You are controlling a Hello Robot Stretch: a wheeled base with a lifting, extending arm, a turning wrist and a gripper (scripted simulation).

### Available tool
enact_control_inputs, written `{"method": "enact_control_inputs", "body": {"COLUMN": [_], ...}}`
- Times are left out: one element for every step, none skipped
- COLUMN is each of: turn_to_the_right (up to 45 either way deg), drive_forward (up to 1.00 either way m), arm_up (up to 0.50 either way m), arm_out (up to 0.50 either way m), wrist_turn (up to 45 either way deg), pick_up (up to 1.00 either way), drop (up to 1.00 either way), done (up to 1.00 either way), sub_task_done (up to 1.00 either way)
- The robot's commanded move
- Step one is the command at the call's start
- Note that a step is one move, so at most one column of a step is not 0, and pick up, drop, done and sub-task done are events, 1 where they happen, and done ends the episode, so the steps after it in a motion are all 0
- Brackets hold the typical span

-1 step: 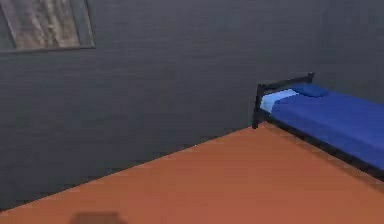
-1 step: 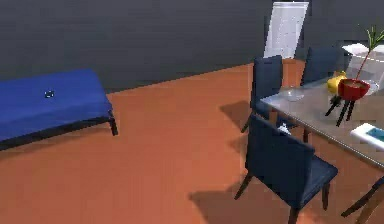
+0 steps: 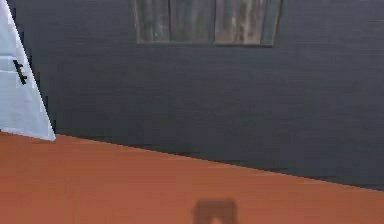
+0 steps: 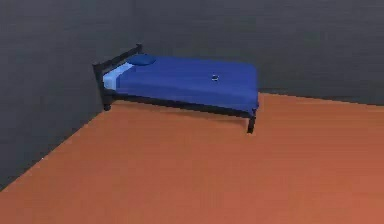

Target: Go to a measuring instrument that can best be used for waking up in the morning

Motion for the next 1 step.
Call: {"method": "enact_control_inputs", "body": {"turn_to_the_right": [-45.0], "drive_forward": [0.00], "arm_up": [0.00], "arm_out": [0.00], "wrist_turn": [0.0], "pick_up": [0.00], "drop": [0.00], "done": [0.00], "sub_task_done": [0.00]}}
